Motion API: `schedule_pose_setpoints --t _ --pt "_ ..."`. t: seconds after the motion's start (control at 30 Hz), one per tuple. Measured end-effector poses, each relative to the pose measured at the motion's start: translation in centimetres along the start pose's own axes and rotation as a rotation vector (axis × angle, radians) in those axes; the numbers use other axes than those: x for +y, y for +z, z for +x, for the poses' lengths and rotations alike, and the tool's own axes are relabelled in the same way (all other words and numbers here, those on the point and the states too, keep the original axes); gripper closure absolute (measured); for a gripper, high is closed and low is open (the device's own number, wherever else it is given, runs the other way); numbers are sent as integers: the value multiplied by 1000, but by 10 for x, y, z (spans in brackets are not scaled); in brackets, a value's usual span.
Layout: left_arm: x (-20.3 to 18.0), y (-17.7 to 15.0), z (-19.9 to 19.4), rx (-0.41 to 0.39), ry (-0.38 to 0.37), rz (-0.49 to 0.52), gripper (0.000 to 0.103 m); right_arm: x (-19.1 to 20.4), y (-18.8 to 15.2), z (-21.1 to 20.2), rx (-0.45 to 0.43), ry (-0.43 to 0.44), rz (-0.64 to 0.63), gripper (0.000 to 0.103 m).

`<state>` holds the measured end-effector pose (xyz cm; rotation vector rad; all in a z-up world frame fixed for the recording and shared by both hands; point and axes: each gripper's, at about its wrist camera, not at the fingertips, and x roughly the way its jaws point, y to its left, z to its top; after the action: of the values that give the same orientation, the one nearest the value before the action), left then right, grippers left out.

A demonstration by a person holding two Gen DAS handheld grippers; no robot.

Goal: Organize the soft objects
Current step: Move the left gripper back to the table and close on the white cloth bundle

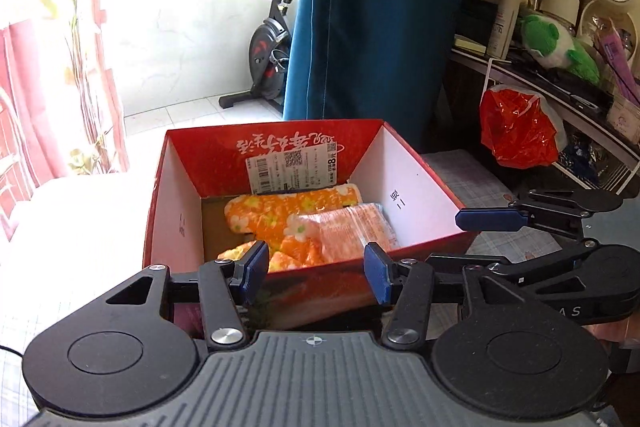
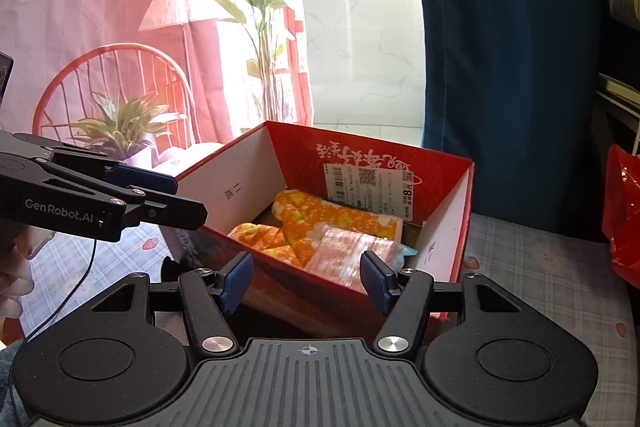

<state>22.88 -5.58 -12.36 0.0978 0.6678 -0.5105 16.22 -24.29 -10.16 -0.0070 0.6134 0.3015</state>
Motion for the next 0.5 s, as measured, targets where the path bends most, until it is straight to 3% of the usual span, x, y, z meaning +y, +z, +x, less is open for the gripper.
schedule_pose_setpoints --t 0.5 --pt "11 -83 -63 66 10 -31 48 55 -68 -51 68 69 -5 47"
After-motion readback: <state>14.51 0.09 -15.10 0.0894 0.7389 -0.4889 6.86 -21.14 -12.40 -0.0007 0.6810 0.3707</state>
